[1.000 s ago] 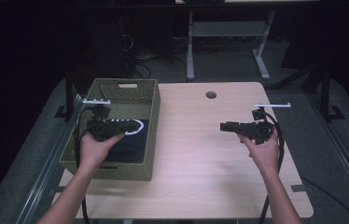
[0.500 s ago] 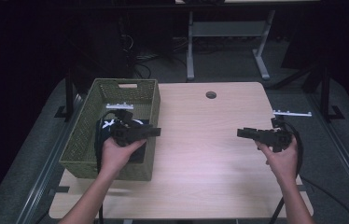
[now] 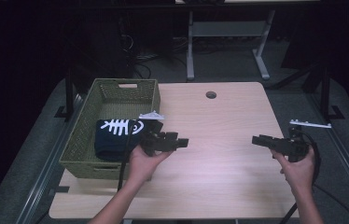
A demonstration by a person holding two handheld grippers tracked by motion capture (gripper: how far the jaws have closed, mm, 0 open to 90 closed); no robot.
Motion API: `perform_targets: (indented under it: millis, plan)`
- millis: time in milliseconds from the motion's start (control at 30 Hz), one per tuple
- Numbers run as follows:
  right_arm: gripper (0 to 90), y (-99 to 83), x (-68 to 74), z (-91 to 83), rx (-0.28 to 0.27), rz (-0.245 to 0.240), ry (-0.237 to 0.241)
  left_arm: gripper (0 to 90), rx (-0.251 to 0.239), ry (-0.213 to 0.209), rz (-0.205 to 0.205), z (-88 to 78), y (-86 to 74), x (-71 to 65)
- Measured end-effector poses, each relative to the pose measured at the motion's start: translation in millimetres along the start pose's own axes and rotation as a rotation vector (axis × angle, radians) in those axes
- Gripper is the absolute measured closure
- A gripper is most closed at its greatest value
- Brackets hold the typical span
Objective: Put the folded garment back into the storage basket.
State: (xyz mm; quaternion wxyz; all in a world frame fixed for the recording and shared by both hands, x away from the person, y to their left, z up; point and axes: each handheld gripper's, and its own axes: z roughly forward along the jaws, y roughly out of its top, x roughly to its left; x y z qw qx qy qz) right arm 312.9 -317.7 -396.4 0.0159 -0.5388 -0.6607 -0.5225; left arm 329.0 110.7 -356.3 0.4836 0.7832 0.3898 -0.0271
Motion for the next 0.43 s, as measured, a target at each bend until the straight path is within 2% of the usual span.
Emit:
perform_targets:
  millis: [133,267,367,433]
  plan:
    - [41.6,-8.7,-5.9,-7.9,-0.002,0.007,-0.014,38.3,0.004,-0.03,0.003,17.7,-6.7,-13.9]
    - [40.7,-17.2,-12.4,-16.1,-0.006,0.02,-0.025,37.1,0.01,-0.041,0.016,25.4,-11.2,-21.8]
    - [39.9,-22.8,-15.5,-21.9,-0.014,0.023,-0.036,36.2,0.019,-0.069,0.025,34.4,-18.6,-29.7]
    - [39.8,-24.8,-16.4,-23.7,-0.016,0.024,-0.035,35.5,0.02,-0.073,0.031,36.6,-20.6,-32.3]
